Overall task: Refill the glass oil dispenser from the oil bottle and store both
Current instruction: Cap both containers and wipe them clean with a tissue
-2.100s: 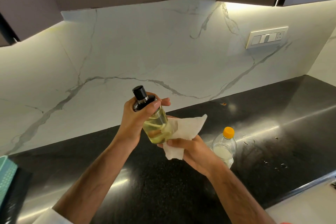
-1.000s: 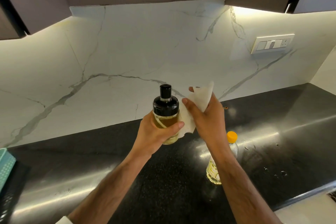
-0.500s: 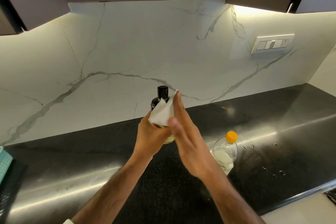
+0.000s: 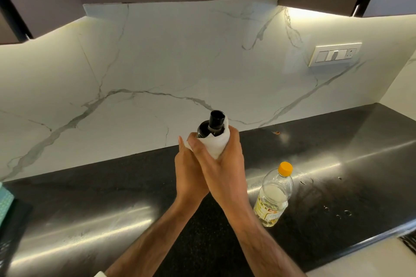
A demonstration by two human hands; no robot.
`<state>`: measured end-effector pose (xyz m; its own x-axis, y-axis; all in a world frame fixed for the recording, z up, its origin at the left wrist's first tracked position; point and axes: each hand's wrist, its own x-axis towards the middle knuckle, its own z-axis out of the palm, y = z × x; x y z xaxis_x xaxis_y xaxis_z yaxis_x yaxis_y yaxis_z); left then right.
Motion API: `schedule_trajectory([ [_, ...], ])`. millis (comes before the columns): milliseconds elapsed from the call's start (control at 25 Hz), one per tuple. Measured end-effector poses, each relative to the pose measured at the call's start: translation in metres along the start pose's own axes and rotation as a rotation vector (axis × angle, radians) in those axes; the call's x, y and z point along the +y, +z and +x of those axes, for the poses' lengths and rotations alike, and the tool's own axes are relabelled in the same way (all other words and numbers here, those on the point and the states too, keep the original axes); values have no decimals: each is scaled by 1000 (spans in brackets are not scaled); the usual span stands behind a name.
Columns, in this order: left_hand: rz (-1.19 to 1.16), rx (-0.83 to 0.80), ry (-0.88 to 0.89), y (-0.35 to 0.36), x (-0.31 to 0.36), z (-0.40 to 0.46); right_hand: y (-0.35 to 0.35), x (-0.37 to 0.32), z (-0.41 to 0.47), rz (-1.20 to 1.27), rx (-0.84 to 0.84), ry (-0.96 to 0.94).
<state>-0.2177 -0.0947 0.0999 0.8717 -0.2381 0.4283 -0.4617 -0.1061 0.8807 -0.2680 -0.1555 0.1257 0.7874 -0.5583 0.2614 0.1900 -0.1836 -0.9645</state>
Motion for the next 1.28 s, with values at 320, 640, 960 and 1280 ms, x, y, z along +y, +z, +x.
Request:
schedule_trajectory([
  [320,-45,-304,0,-25,3,12,-34,-17,33,42,-394,-41],
  [640,-67,-115,14,-19,17,11,-18,-35,20,-43,-194,-14],
  [960,-114,-90,98,-17,11,13,-12,-28,4,-225,-142,-100],
  [1280,-295,-302,30,-26,3,19,-30,-40,28,-114,-395,-37],
])
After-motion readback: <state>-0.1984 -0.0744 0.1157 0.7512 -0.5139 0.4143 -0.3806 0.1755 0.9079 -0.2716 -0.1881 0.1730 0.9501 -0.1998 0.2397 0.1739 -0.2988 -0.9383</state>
